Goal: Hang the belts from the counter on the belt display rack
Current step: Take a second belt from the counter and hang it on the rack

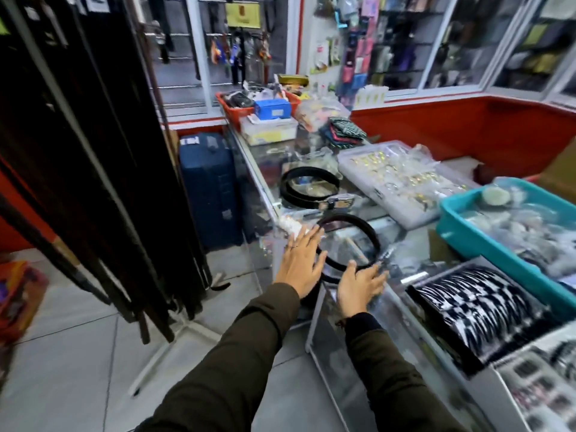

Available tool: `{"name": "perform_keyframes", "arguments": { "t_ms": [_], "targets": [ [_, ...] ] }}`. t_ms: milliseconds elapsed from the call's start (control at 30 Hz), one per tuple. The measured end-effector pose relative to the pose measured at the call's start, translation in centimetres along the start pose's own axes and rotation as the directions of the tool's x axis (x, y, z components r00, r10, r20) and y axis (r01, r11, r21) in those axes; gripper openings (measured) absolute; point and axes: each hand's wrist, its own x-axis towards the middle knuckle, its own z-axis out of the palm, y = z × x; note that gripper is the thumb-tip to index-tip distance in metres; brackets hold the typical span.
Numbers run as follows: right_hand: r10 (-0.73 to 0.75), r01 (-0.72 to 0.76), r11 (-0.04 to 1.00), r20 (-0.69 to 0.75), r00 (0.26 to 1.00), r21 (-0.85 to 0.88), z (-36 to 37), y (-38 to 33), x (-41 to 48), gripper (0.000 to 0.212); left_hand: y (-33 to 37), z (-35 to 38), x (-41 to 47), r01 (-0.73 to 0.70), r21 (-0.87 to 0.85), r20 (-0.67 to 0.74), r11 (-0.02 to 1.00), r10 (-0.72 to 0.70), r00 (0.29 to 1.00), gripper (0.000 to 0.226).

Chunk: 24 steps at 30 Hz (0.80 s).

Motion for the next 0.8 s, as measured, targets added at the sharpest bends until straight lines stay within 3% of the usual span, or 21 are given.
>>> {"name": "perform_keyframes", "arguments": {
  "t_ms": [67,167,267,367,567,700,800],
  "targets": [
    [0.068,-0.065,0.991,-0.021,0.997,0.12,-1.0,0.6,1.2,0.063,1.5,1.6,1.1,0.016,-0.084,0.185,0.996,-0.001,0.983,0.053],
    [0.173,-0.165,0.935,0.004,0.985,0.314,-2.1,1.0,3.5,0.048,3.7,3.2,2.7,0.02,-0.066,0.37,0.998,0.006,0.929,0.045],
    [0.221,-0.219,0.869,0.048,0.974,0.444,-2.5,1.3,5.5,0.024,5.7,4.0,3.9,-0.012,-0.038,0.394,0.999,0.026,0.919,0.039],
    [0.252,-0.257,0.815,0.081,0.964,0.519,-2.6,1.6,6.3,0.03,6.5,4.3,4.5,-0.001,-0.089,0.386,0.996,0.035,0.922,0.033],
    [0.235,-0.349,0.65,0.258,0.937,0.675,-3.4,0.6,6.0,0.026,5.7,3.8,4.2,0.102,-0.236,0.185,0.966,-0.058,0.981,0.026],
    [0.028,-0.295,0.573,0.341,0.94,0.765,-3.0,-1.8,4.7,0.015,4.9,1.3,4.2,0.038,-0.33,-0.045,0.943,-0.056,0.997,0.028],
    [-0.118,-0.208,0.571,0.33,0.936,0.794,-2.2,-4.6,4.1,0.036,3.9,-1.6,4.1,-0.024,-0.368,-0.241,0.93,-0.07,0.968,0.026]
  ]
}}
